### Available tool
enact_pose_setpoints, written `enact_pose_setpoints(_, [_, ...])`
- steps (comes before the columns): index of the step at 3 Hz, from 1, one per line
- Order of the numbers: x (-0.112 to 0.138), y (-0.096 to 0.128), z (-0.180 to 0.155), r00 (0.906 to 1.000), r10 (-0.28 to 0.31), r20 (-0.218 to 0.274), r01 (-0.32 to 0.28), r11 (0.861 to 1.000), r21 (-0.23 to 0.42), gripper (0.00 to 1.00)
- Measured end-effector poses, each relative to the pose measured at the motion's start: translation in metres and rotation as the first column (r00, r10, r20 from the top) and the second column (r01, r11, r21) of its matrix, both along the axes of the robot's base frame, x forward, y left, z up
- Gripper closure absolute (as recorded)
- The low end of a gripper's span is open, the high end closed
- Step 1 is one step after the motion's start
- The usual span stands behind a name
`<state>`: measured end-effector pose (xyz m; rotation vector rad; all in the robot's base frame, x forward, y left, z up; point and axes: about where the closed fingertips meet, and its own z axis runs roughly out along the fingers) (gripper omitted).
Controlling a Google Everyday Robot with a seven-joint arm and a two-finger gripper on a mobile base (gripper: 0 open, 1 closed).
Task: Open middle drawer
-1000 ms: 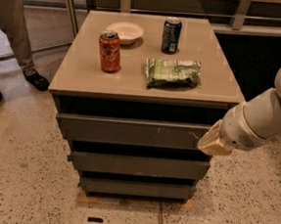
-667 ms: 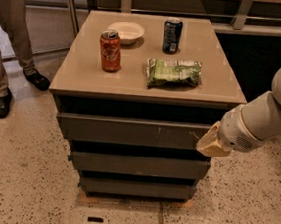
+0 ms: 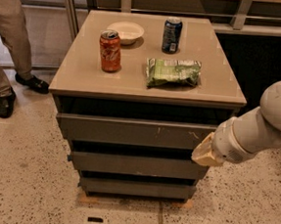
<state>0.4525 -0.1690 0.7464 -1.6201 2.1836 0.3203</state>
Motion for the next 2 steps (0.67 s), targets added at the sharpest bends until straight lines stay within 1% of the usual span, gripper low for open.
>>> enact_pose_setpoints(1, [-0.008, 0.02, -0.066, 0.9988, 0.049, 0.007, -0.049, 0.998, 0.036, 1.0])
enact_pose_setpoints(2, [-0.009, 0.038, -0.14, 0.9973, 0.072, -0.015, -0.07, 0.994, 0.083, 1.0])
